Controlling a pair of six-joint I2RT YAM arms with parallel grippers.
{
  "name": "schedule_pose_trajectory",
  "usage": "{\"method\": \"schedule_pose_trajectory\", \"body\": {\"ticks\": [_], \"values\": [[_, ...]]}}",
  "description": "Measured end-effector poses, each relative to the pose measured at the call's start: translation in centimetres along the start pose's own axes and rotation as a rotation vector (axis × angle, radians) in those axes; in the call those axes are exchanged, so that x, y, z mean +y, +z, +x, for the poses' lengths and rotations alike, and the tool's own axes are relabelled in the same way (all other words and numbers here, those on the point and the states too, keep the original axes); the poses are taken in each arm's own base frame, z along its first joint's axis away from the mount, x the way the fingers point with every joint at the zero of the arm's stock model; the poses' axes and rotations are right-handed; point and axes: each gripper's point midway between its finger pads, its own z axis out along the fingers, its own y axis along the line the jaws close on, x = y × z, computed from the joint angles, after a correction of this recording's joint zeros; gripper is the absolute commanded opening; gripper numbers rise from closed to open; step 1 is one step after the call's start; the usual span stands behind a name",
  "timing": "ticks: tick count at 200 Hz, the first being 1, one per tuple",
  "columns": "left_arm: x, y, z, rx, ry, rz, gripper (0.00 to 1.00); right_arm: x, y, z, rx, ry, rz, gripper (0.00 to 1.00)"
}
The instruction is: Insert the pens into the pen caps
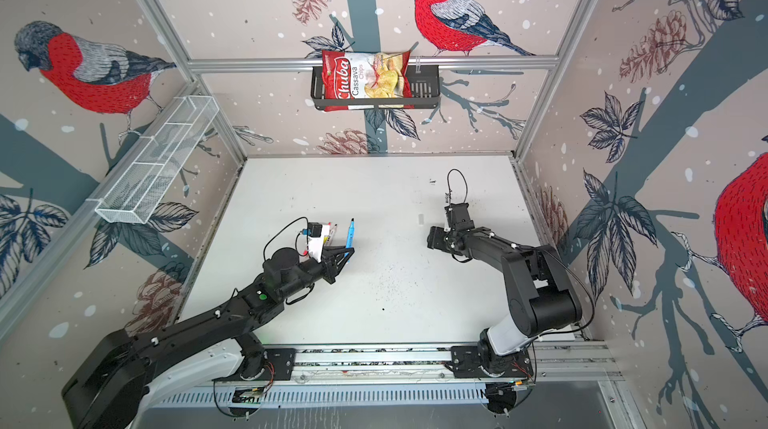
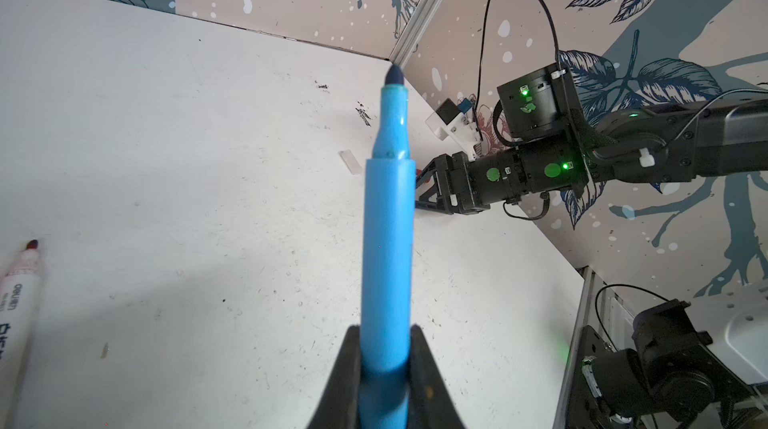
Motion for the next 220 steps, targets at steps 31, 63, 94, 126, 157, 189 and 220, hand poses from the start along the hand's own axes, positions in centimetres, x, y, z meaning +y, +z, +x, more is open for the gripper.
{"method": "schedule_pose_trajectory", "body": {"ticks": [31,63,94,126,157,189,220], "values": [[-0.1,-0.1,-0.1,-0.004,0.001,0.002,0.00,3.2,0.3,0.4,0.011,-0.043,-0.095,0.73],[-0.3,-0.5,-0.6,-0.020,0.004,0.006,0.00,3.7,-0.8,-2.5,-0.061,-0.040,-0.097,0.73],[-0.2,-0.9,-0.7,-0.036,0.014,-0.001,0.00,2.2,-1.6,-4.9,-0.105,-0.023,-0.058,0.73],[-0.1,-0.9,-0.8,-0.040,0.016,-0.009,0.00,0.8,-0.8,-5.2,-0.078,-0.025,-0.024,0.73],[-0.1,-1.0,-0.8,-0.040,0.017,-0.009,0.00,0.4,0.1,-4.7,-0.041,-0.034,-0.011,0.72],[-0.2,-1.1,-1.0,-0.048,0.023,-0.005,0.00,0.1,0.7,-4.3,-0.020,-0.039,-0.003,0.72],[-0.1,-1.2,-0.8,-0.039,0.021,-0.012,0.00,0.0,0.9,-3.9,-0.006,-0.040,0.002,0.72]]}}
